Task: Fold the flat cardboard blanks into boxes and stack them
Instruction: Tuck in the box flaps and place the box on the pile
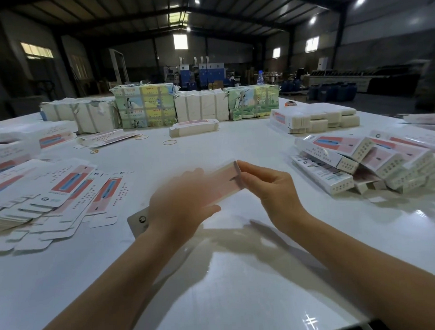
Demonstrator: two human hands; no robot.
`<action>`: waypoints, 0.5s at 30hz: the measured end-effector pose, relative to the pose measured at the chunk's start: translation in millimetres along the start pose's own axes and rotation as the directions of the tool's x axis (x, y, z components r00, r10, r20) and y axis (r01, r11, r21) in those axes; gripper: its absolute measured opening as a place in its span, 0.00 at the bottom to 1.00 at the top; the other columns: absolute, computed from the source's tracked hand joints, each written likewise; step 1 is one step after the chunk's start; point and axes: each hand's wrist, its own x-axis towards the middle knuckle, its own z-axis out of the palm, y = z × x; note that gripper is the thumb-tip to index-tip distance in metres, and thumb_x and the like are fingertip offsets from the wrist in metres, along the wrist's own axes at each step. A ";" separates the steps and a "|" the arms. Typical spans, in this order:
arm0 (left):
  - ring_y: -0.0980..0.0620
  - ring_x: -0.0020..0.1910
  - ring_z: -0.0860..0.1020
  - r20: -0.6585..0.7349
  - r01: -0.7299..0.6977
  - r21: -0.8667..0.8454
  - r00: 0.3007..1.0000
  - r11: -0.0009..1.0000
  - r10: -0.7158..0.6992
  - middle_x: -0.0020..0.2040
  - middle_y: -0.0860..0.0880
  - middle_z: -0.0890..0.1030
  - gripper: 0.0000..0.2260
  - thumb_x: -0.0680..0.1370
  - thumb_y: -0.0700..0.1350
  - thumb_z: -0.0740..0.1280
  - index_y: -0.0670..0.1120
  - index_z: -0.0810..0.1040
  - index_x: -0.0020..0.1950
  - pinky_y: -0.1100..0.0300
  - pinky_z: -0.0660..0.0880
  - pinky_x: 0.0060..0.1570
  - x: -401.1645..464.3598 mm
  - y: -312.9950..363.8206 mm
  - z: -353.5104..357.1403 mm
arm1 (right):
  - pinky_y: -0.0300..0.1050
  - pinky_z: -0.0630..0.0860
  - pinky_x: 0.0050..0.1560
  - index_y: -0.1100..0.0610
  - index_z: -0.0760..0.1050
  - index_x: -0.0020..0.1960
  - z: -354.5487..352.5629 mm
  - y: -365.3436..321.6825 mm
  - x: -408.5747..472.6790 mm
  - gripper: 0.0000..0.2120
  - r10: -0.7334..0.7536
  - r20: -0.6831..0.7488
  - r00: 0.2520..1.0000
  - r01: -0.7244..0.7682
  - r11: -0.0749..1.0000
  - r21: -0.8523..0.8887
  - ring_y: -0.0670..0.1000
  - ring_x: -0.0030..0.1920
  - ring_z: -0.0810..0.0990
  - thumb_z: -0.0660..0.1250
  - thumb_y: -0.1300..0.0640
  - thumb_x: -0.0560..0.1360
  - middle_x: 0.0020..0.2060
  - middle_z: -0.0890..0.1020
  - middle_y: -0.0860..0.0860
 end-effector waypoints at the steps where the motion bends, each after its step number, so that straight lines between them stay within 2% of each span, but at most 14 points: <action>1: 0.44 0.39 0.80 -0.008 -0.012 -0.003 1.000 1.000 0.012 0.47 0.43 0.82 0.33 0.64 0.59 0.76 0.41 0.75 0.62 0.54 0.77 0.32 0.0 -0.6 -0.1 | 0.43 0.76 0.59 0.54 0.82 0.53 -0.6 -0.8 0.9 0.11 0.032 0.015 0.999 -0.033 0.998 0.048 0.50 0.53 0.82 0.68 0.65 0.73 0.48 0.85 0.50; 4: 0.43 0.36 0.81 -0.065 -0.057 -0.027 0.996 0.998 0.055 0.46 0.42 0.82 0.33 0.62 0.56 0.79 0.39 0.76 0.60 0.52 0.78 0.31 0.2 -1.6 0.4 | 0.46 0.76 0.59 0.54 0.80 0.54 -0.6 -1.2 3.1 0.16 0.116 0.009 0.993 -0.116 0.976 0.185 0.52 0.51 0.82 0.70 0.69 0.70 0.47 0.85 0.52; 7: 0.43 0.35 0.81 -0.120 -0.082 -0.037 0.990 0.996 0.077 0.45 0.42 0.82 0.33 0.60 0.54 0.80 0.39 0.77 0.59 0.51 0.79 0.30 0.3 -2.0 1.5 | 0.41 0.78 0.53 0.56 0.82 0.52 -1.6 -2.7 3.9 0.13 0.114 0.007 0.994 -0.112 0.963 0.245 0.53 0.50 0.83 0.69 0.69 0.71 0.47 0.85 0.55; 9: 0.43 0.35 0.81 -0.141 -0.082 -0.040 0.987 0.996 0.075 0.44 0.42 0.83 0.33 0.60 0.54 0.80 0.39 0.77 0.58 0.52 0.78 0.30 0.5 -3.2 1.9 | 0.39 0.79 0.49 0.55 0.84 0.47 -1.6 -5.1 1.7 0.08 0.095 0.040 0.995 -0.103 0.957 0.270 0.52 0.49 0.84 0.70 0.63 0.70 0.46 0.85 0.55; 11: 0.44 0.35 0.81 -0.147 -0.081 -0.040 0.986 0.996 0.074 0.44 0.42 0.83 0.33 0.60 0.54 0.80 0.40 0.77 0.58 0.52 0.79 0.30 0.4 -3.9 1.8 | 0.39 0.80 0.48 0.54 0.85 0.45 -1.3 -6.6 -0.2 0.08 0.081 0.050 0.995 -0.092 0.953 0.288 0.52 0.48 0.84 0.71 0.57 0.66 0.45 0.86 0.55; 13: 0.43 0.35 0.81 -0.142 -0.081 -0.042 0.987 0.996 0.074 0.45 0.42 0.83 0.33 0.60 0.55 0.80 0.40 0.77 0.58 0.51 0.79 0.31 0.7 -3.7 1.7 | 0.40 0.80 0.51 0.52 0.85 0.45 -0.6 -6.1 -1.5 0.09 0.052 0.028 0.998 -0.057 0.971 0.231 0.51 0.48 0.84 0.71 0.53 0.66 0.45 0.86 0.54; 15: 0.43 0.36 0.81 -0.131 -0.079 -0.040 0.989 0.996 0.073 0.45 0.42 0.83 0.33 0.60 0.55 0.80 0.39 0.77 0.59 0.50 0.79 0.31 1.0 -2.9 1.1 | 0.38 0.78 0.51 0.48 0.84 0.46 0.5 -4.6 -2.6 0.06 -0.014 -0.036 0.999 0.017 0.997 0.069 0.47 0.49 0.83 0.71 0.53 0.70 0.45 0.85 0.50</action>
